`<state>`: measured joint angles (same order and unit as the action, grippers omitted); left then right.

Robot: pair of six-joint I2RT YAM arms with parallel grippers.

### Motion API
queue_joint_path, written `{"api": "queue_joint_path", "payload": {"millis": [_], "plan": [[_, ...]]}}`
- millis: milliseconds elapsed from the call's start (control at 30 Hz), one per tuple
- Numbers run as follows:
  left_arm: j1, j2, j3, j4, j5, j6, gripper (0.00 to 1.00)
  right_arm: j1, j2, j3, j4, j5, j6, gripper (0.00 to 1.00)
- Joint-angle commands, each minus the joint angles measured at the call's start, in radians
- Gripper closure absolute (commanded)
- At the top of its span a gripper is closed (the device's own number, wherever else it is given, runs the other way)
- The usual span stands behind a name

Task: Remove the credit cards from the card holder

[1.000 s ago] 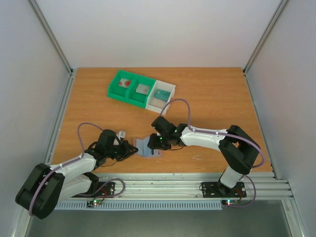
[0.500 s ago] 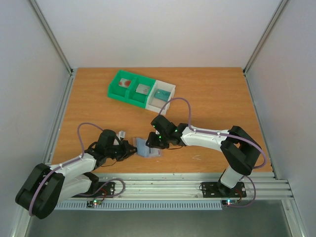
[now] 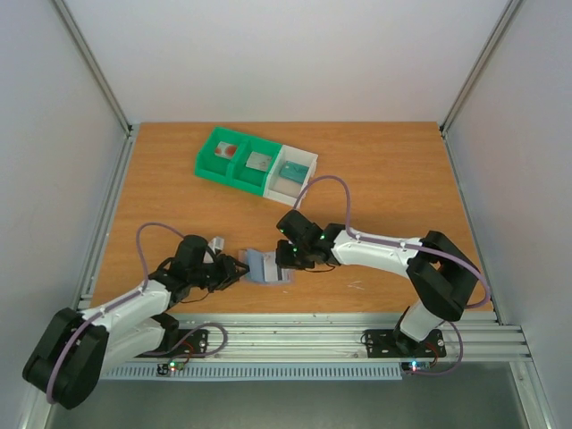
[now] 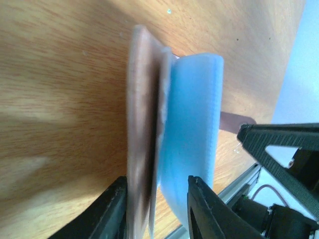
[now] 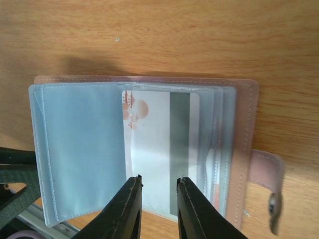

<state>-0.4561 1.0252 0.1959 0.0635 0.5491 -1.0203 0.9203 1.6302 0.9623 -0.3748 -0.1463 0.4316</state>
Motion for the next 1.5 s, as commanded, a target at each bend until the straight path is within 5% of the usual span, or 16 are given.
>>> {"api": "queue_joint_path", "payload": {"millis": [0, 267, 767, 1467], "plan": [[-0.006, -0.095, 0.052, -0.158, -0.072, 0.032, 0.63, 0.006, -0.049, -0.005, -0.037, 0.066, -0.023, 0.79], [-0.006, -0.236, 0.189, -0.403, -0.156, 0.126, 0.56, 0.006, -0.051, 0.003, -0.010, 0.032, -0.024, 0.79], [-0.006, 0.068, 0.116, -0.007, 0.014, 0.121, 0.72, -0.010, 0.030, 0.024, 0.025, 0.000, -0.056, 0.73], [-0.006, 0.181, 0.117, 0.082, 0.028, 0.134, 0.77, -0.012, 0.098, -0.012, -0.024, 0.067, -0.055, 0.84]]}}
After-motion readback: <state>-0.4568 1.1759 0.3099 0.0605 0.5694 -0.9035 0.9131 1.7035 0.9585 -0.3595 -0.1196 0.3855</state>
